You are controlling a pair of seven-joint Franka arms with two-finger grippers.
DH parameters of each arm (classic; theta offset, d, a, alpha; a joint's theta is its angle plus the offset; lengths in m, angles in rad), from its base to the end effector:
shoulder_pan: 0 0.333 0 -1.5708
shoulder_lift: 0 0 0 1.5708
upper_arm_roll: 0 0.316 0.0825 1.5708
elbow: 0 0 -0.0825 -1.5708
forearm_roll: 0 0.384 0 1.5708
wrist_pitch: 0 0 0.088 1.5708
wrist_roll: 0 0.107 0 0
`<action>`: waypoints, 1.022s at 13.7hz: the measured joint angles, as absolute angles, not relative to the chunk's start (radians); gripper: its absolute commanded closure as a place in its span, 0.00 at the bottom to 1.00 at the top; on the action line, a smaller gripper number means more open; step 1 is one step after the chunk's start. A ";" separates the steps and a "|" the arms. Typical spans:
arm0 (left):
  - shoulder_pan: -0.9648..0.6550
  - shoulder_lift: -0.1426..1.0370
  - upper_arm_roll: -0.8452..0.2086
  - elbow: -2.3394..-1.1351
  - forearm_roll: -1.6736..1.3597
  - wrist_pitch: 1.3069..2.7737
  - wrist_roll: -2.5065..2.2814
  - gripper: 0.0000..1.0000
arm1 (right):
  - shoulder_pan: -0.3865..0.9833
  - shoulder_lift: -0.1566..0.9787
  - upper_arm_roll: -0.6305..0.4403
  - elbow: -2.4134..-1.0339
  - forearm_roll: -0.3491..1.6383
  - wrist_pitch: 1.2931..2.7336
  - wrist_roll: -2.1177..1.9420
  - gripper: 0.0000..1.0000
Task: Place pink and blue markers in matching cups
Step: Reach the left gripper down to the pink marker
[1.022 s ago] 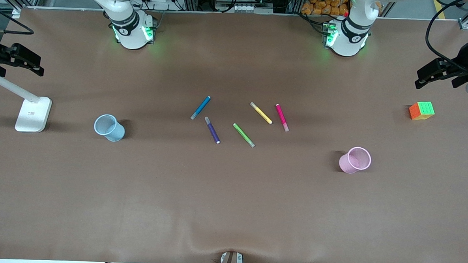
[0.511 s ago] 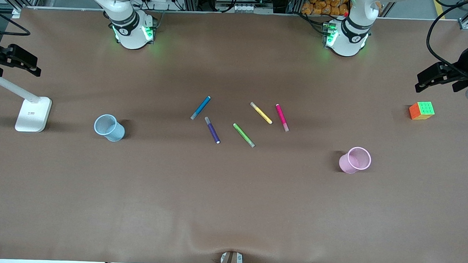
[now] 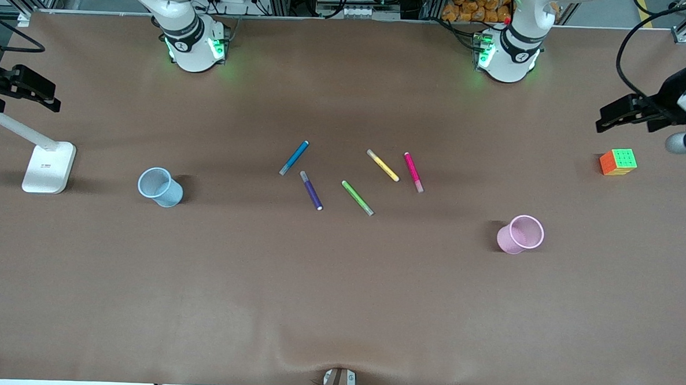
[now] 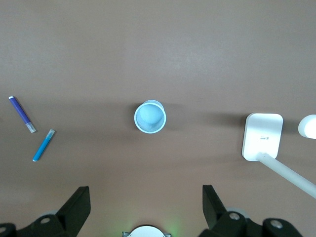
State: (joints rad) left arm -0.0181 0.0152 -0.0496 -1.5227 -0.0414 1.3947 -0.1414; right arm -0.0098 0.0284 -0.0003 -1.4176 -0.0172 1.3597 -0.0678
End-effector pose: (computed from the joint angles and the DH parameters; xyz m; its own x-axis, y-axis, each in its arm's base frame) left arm 0.5386 -0.0413 0.6244 0.9869 0.0669 -0.1470 0.0708 -0.9973 0.0216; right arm 0.5406 -0.0076 0.6620 0.9947 0.0541 -0.0871 0.0553 -0.9984 0.0112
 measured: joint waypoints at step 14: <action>-0.117 0.172 -0.128 -1.826 -0.129 1.709 -0.400 0.00 | -0.012 0.029 -0.001 -1.418 -0.017 1.359 -0.068 0.00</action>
State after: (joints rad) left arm -0.1172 0.1721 -0.1281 -1.8256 -0.1287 1.7089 -0.3999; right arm -0.0118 0.0293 -0.0010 -1.4178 -0.0172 1.3588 -0.0678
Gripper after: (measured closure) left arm 0.000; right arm 0.000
